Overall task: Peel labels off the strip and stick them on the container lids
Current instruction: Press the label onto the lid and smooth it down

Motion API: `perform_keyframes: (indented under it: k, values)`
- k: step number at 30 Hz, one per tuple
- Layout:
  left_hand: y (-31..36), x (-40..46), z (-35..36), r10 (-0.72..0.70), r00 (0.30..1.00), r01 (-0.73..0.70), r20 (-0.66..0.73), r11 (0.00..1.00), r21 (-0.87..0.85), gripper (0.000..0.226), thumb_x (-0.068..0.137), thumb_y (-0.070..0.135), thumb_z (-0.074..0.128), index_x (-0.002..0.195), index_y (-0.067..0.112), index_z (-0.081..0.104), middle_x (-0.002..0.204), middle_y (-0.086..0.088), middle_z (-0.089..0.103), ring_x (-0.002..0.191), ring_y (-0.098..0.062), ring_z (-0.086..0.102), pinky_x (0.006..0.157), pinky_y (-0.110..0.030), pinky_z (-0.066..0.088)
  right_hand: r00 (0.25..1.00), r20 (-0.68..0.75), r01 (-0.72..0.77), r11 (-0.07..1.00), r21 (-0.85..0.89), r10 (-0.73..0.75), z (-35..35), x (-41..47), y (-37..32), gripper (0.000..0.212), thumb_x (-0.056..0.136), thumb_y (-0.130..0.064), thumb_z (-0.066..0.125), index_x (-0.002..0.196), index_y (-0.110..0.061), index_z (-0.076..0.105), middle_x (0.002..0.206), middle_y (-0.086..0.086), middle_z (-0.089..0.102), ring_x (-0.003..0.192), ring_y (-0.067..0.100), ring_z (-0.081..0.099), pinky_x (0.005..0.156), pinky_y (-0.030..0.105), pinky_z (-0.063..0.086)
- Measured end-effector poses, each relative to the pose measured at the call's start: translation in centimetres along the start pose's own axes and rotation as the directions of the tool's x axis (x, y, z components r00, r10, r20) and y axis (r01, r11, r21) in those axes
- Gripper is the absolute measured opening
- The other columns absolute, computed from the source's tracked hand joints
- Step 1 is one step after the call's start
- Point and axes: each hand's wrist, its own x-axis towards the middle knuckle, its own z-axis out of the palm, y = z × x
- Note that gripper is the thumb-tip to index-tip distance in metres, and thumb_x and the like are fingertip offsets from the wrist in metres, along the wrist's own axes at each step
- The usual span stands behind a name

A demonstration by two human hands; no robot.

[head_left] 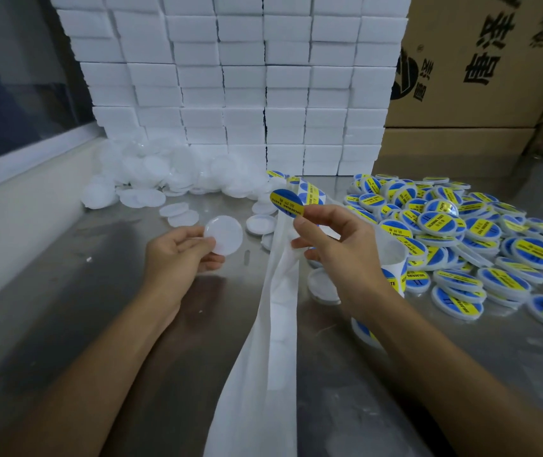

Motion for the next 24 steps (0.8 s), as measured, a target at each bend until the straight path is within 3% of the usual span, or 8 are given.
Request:
perform_keyframes:
  k: [8, 14, 18, 24]
  values:
    - [1.9, -2.9, 1.5, -0.105, 0.958, 0.199, 0.267, 0.913, -0.355, 0.013, 0.083, 0.002, 0.062, 0.096, 0.0, 0.064, 0.072, -0.011, 0.073, 0.063, -0.02, 0.071, 0.056, -0.025, 0.056, 0.997, 0.016, 0.075, 0.997, -0.023, -0.075, 0.1, -0.1, -0.2, 0.014, 0.084, -0.011, 0.074, 0.092, -0.022, 0.069, 0.087, -0.009, 0.072, 0.066, 0.016, 0.072, 0.055, 0.019, 0.051]
    - [2.4, -4.2, 2.6, -0.049, 0.919, 0.198, 0.392, 0.915, -0.352, 0.029, 0.07, 0.015, 0.069, 0.097, 0.005, 0.07, 0.081, -0.013, 0.074, 0.068, -0.022, 0.072, 0.057, -0.025, 0.055, 0.991, 0.062, 0.116, 0.993, -0.019, -0.114, 0.4, -0.4, -0.1, 0.025, 0.08, -0.016, 0.078, 0.102, -0.024, 0.07, 0.088, -0.002, 0.074, 0.067, 0.017, 0.072, 0.058, 0.015, 0.05]
    - [2.5, -4.5, 2.7, -0.042, 0.909, 0.193, 0.414, 0.924, -0.331, 0.025, 0.066, 0.017, 0.073, 0.09, 0.01, 0.076, 0.083, -0.014, 0.074, 0.069, -0.023, 0.072, 0.058, -0.026, 0.056, 0.983, 0.118, 0.139, 0.99, -0.002, -0.138, 0.7, -0.6, 0.1, 0.028, 0.081, -0.01, 0.076, 0.103, -0.024, 0.067, 0.073, 0.002, 0.074, 0.065, 0.014, 0.072, 0.058, 0.014, 0.05]
    - [2.5, -4.5, 2.8, -0.044, 0.923, 0.195, 0.382, 0.909, -0.367, 0.033, 0.068, 0.009, 0.071, 0.101, 0.004, 0.069, 0.089, -0.014, 0.075, 0.08, -0.022, 0.073, 0.065, -0.026, 0.057, 0.981, 0.106, 0.16, 0.987, 0.009, -0.16, 0.9, -0.7, 0.2, 0.027, 0.081, -0.008, 0.076, 0.101, -0.023, 0.066, 0.069, 0.002, 0.074, 0.063, 0.014, 0.071, 0.059, 0.014, 0.05]
